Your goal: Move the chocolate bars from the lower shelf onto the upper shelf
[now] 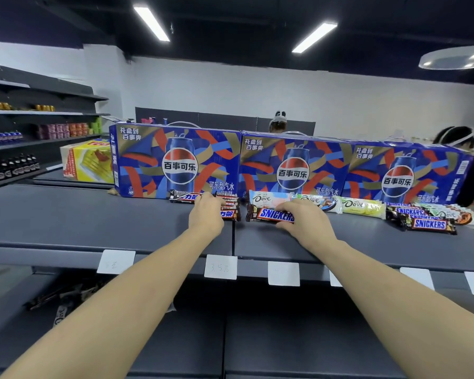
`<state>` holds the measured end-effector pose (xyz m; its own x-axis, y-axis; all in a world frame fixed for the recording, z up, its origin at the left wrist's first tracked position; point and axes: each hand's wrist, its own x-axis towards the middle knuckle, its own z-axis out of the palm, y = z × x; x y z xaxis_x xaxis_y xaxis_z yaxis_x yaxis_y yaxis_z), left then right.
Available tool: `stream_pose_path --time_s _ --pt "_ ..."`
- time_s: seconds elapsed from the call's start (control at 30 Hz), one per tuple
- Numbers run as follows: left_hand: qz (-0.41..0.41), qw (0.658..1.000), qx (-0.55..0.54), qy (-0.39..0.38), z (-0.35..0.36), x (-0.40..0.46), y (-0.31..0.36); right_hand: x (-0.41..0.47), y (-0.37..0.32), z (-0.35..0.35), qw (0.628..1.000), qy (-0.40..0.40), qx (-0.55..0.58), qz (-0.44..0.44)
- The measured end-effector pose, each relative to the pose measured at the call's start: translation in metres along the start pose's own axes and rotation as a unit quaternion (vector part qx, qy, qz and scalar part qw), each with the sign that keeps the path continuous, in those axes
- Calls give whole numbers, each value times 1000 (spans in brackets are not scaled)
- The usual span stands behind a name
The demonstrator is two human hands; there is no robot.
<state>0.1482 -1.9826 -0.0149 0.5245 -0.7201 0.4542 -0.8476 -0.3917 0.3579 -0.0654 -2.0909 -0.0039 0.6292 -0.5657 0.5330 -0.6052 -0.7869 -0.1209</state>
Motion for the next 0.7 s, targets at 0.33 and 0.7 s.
stream_pose_path --time_s 0.33,0.7 --pt "58 995 49 68 4 -8 37 -16 36 -15 999 -6 -13 35" --pt "100 991 77 -44 39 -48 165 -70 145 -68 997 3 -46 66"
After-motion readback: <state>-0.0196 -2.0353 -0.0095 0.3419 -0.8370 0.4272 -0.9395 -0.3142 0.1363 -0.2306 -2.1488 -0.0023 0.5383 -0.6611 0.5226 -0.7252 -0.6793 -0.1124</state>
